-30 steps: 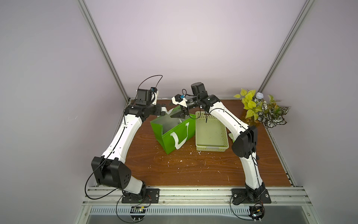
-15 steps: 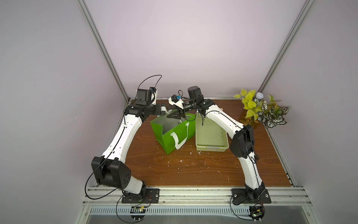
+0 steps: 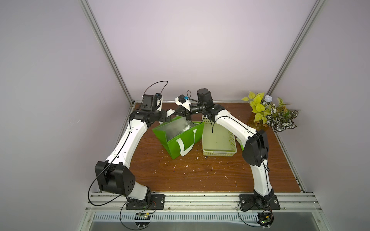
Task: Place the ice pack in the delivery bag
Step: Close the delivery bag at the center of the board.
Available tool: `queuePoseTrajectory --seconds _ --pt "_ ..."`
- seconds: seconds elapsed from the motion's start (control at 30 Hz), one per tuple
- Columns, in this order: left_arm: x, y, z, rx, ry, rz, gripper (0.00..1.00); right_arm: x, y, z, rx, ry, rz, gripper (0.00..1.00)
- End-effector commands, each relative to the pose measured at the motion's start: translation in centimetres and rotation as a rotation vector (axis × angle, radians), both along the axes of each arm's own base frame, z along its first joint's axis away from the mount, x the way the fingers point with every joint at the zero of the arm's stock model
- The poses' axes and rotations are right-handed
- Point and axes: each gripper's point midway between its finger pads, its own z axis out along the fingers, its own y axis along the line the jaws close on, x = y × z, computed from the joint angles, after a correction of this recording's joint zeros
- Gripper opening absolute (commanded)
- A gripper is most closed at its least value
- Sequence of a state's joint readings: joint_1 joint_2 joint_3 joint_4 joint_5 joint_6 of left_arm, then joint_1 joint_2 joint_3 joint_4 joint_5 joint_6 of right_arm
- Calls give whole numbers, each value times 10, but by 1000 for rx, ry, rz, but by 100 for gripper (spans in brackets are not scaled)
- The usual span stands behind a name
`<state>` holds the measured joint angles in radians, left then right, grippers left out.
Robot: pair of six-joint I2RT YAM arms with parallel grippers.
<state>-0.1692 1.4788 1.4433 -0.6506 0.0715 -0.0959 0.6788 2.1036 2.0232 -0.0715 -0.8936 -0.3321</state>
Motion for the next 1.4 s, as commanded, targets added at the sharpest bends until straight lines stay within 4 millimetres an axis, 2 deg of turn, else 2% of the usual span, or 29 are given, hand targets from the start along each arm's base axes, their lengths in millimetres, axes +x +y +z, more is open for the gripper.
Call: queuePoseTrajectory --seconds 0.0,0.13,0.4,0.57,0.73,0.8,0.83,0.9,1.0,1.07,1.1,1.2,1.27,1.37 --pt "-10 4 1 36 -5 -18 98 -4 -9 40 54 -62 -21 0" --pt "-18 -2 -1 23 -2 -67 98 7 -7 39 44 -47 -63 0" --pt "-29 -9 12 -2 -38 -130 98 41 -3 29 -12 6 -188 0" --pt "-34 7 23 -13 -67 -83 98 56 -5 18 -55 26 -249 0" --pt "-41 22 49 -23 -135 -36 98 62 -7 13 -69 40 -256 0" --pt "-45 28 57 -26 -157 0 98 62 -9 20 -53 38 -247 13" --pt "-47 31 61 -36 -165 21 98 60 -10 24 -45 35 -241 26" --pt "-52 34 68 -67 -182 44 98 63 -19 36 -28 24 -240 42" --pt "-57 30 82 -111 -211 25 98 67 -41 53 -19 8 -251 60" --pt "-58 26 92 -141 -229 8 98 70 -60 59 -29 0 -264 69" --pt "-57 26 96 -156 -233 10 98 71 -72 59 -43 -6 -273 77" --pt "-54 24 109 -223 -249 15 98 69 -103 50 -69 -21 -297 88" --pt "-54 15 118 -269 -265 -29 98 64 -120 41 -54 -45 -324 98" --pt "-58 -4 132 -334 -291 -137 98 42 -149 25 29 -114 -369 99"
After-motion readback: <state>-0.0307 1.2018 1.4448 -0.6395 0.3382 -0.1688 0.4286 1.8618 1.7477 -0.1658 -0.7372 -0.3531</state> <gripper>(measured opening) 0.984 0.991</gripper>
